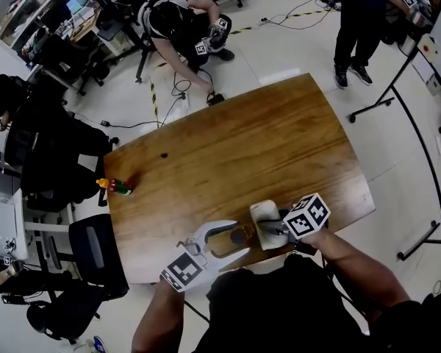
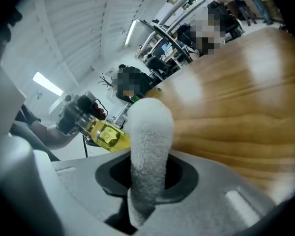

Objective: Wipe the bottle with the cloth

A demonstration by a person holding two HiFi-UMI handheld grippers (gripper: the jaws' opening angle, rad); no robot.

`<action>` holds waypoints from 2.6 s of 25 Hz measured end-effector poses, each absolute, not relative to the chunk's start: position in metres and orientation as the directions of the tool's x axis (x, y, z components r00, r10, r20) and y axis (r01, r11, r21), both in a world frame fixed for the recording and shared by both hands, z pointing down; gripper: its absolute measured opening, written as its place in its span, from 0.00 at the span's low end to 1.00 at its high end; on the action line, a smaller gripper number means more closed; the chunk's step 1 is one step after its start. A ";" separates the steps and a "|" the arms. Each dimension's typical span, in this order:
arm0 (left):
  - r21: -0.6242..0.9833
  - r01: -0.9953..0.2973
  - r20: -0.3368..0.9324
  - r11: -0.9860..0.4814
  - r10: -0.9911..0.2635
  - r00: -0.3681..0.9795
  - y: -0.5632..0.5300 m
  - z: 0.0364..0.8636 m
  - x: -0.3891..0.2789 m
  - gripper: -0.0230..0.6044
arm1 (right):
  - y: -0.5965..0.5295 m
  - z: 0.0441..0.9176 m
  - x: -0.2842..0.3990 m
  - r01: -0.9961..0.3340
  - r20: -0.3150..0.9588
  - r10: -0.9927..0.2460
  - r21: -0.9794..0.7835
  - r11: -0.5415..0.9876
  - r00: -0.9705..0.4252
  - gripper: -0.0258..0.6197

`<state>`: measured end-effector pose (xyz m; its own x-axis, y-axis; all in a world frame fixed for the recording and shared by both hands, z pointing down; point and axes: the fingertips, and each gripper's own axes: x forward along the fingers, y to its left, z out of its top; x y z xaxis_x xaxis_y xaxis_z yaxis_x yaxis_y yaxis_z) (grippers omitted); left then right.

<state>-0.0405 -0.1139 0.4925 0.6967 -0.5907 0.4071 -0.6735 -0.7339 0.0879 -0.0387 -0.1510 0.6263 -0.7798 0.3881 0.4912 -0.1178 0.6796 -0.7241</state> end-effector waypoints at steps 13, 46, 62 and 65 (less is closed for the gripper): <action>0.204 -0.979 0.463 0.003 -0.881 0.094 -0.079 0.521 -0.167 0.06 | -0.216 0.454 -0.145 0.181 0.121 0.413 -0.764 0.620 -0.903 0.15; 0.310 -0.923 0.557 0.228 -0.831 -0.018 -0.051 0.557 -0.141 0.06 | -0.168 0.636 -0.170 0.098 0.548 0.475 -0.579 0.809 -0.689 0.15; 0.255 -0.954 0.532 0.155 -0.847 0.005 -0.043 0.534 -0.183 0.06 | -0.252 0.538 -0.090 -0.156 0.446 0.097 -0.497 0.854 -0.890 0.15; 0.243 -0.969 0.464 -0.031 -0.874 0.144 -0.064 0.517 -0.192 0.07 | -0.223 0.535 -0.056 -0.232 0.506 0.050 -0.479 0.847 -0.861 0.15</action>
